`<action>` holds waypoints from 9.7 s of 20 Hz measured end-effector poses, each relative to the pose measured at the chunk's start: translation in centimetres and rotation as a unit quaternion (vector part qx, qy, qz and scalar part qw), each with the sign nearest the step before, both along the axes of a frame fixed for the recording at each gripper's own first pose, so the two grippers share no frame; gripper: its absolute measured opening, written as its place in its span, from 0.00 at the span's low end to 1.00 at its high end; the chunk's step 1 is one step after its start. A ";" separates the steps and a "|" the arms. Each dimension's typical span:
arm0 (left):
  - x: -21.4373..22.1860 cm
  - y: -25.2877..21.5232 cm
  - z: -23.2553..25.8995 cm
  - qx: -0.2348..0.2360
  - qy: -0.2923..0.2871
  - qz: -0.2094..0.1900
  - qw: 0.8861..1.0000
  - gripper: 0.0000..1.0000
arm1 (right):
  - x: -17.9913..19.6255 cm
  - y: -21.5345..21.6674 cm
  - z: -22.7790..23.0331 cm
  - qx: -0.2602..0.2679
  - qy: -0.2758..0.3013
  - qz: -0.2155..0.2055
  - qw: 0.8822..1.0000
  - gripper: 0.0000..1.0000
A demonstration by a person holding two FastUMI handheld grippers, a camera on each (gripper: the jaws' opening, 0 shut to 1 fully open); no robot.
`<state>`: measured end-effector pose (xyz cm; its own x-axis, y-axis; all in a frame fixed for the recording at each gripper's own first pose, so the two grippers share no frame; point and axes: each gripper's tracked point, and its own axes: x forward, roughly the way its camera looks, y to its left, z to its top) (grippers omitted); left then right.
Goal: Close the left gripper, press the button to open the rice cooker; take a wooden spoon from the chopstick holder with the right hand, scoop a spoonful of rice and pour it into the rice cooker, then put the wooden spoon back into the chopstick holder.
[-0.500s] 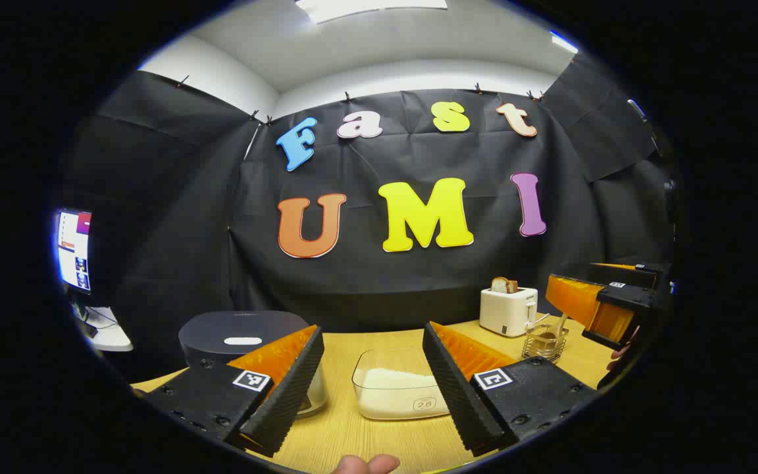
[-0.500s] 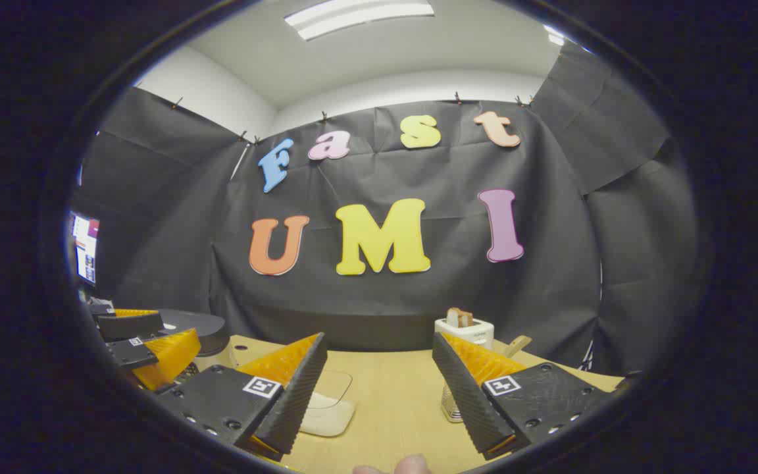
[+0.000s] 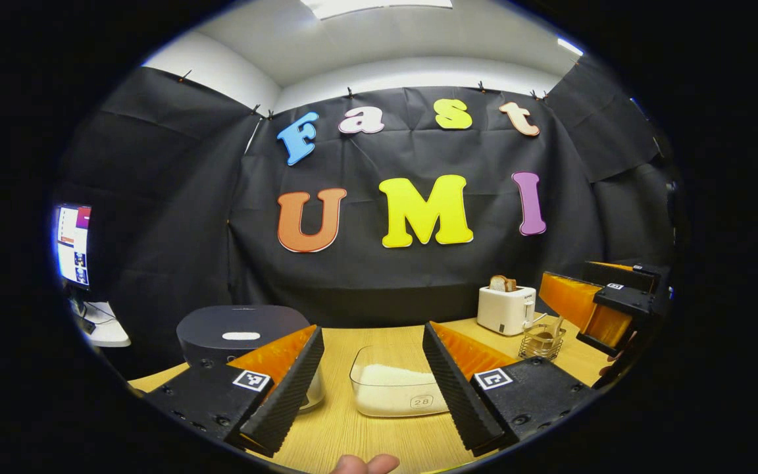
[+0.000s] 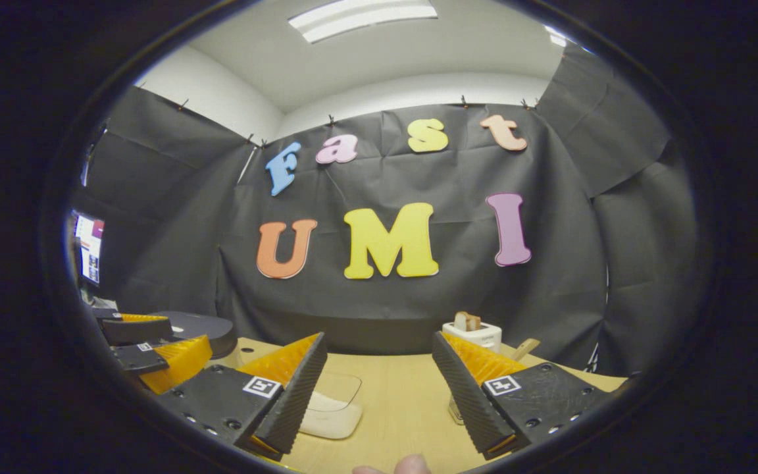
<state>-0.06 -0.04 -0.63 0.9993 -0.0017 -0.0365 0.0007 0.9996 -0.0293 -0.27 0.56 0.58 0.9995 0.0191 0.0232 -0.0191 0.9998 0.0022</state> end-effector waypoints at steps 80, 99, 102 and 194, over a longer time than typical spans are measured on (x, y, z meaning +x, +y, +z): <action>7.8 16.7 3.7 -0.027 0.169 0.148 0.974 0.57 | 0.9 -10.8 -2.5 0.023 -0.015 0.027 0.999 0.95; 3.7 5.9 4.4 0.040 0.012 0.067 0.997 0.99 | 0.4 -17.0 -6.3 0.038 0.062 -0.046 0.996 0.96; 2.9 4.1 3.1 0.031 0.016 0.051 0.998 0.99 | 0.6 -17.9 -7.4 0.043 0.082 -0.053 0.994 0.95; -4.1 17.1 1.0 0.051 0.018 0.119 0.991 0.99 | 18.3 15.2 -18.6 -0.111 0.316 0.097 0.937 0.00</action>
<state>-4.12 17.03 0.40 0.9691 0.2391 -0.0611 -0.2343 0.9692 0.0755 18.02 15.81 -18.02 0.7891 0.1361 -0.5990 -0.2654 0.9550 -0.1325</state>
